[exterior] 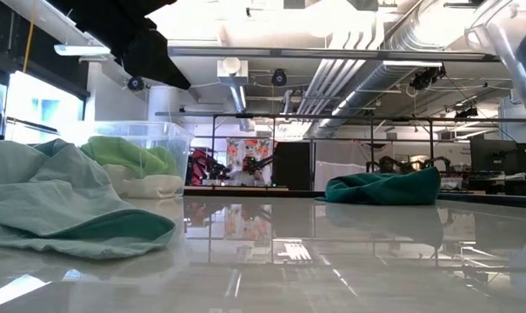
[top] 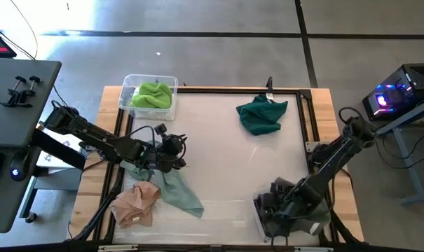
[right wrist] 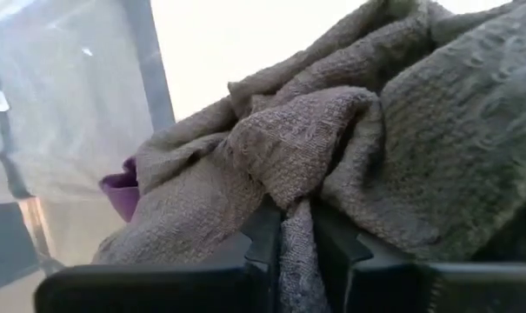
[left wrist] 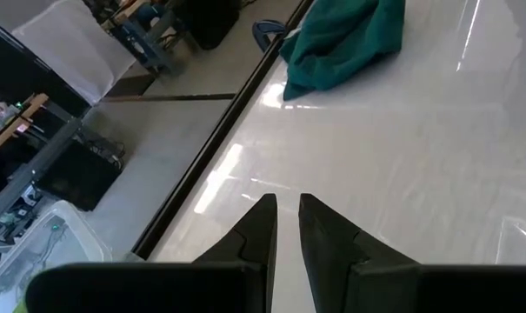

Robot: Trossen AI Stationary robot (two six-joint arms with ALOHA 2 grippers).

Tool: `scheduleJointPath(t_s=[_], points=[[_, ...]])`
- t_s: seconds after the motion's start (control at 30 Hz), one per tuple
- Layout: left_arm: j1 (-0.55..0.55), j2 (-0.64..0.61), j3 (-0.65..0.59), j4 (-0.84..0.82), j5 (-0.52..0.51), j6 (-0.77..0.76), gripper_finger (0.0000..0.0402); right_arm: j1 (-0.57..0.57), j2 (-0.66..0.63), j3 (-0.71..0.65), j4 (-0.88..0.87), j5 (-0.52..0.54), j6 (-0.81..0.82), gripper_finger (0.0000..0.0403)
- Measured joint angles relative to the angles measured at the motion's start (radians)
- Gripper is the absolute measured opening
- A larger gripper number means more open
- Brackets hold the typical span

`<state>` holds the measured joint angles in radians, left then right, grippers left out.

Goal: Sort towels by color in basket
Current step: Put the gray towel into the bottom transparent bin

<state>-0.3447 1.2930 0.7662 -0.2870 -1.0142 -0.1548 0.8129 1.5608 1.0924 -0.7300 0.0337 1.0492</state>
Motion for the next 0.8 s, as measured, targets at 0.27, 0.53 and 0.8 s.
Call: scheduleJointPath(t_s=[0.27,0.53,0.8], points=[[0.0,0.0,0.0,0.002,0.0,0.0,0.0038,-0.023,0.001,0.032,-0.017,-0.01,-0.008,0.0078],[0.0,0.0,0.0,0.003,0.001,0.0,0.0038,-0.023,-0.035,0.144,-0.045,-0.027,-0.018,0.0129],[0.0,0.0,0.0,0.004,0.001,0.0,0.0038,0.008,-0.04,0.396,-0.272,-0.029,0.042,0.0117]])
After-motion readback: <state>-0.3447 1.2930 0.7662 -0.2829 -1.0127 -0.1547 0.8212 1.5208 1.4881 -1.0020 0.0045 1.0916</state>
